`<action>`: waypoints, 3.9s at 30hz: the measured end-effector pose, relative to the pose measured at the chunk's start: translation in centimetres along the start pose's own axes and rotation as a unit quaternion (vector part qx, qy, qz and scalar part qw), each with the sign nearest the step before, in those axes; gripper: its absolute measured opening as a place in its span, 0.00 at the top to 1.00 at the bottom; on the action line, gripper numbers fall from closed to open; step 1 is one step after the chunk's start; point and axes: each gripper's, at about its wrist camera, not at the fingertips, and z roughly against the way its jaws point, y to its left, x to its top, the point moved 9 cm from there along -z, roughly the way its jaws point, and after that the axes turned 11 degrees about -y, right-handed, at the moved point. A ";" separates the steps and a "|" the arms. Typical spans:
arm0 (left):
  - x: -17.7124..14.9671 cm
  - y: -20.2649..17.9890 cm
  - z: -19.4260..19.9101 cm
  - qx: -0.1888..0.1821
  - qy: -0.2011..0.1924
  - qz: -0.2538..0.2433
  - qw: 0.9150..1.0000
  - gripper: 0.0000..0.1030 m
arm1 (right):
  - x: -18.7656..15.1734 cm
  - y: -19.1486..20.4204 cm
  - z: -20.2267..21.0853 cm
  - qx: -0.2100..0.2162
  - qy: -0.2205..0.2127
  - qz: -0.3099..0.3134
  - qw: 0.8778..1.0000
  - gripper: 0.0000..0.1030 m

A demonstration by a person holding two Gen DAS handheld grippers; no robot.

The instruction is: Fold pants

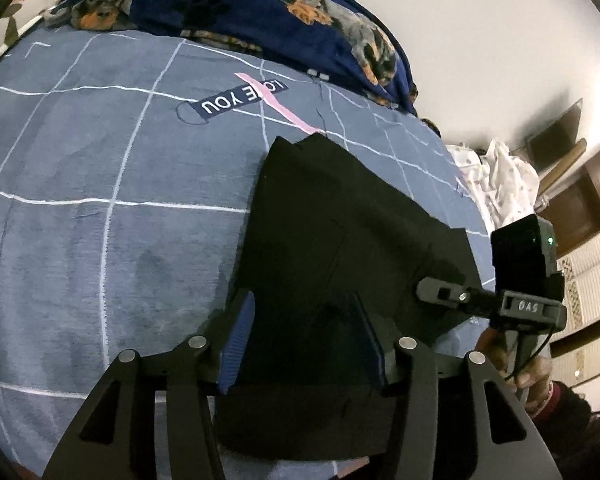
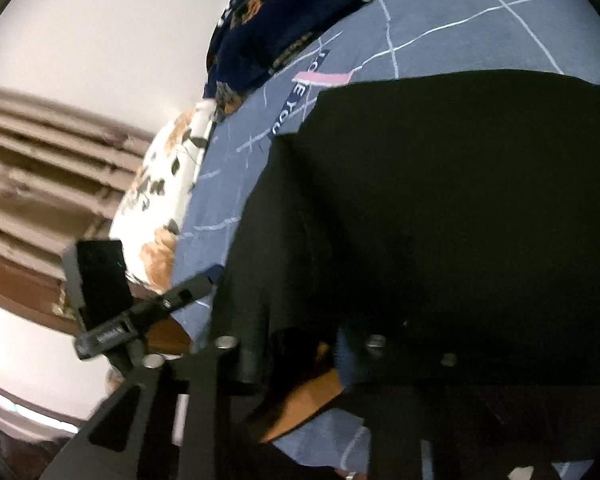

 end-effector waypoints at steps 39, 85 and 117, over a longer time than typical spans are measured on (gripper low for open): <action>-3.2 -11.2 -8.4 -0.016 0.087 -0.090 0.992 0.33 | 15.3 -17.4 18.8 -0.065 -0.166 -0.095 0.979 0.91; -5.0 -11.2 -8.7 0.003 0.113 -0.076 0.991 0.28 | 3.1 -15.0 25.3 -0.039 -0.187 -0.176 0.966 0.88; -6.4 -11.1 -9.8 0.000 0.136 -0.075 0.988 0.27 | 1.3 -17.7 22.4 -0.197 -0.113 -0.132 0.965 0.66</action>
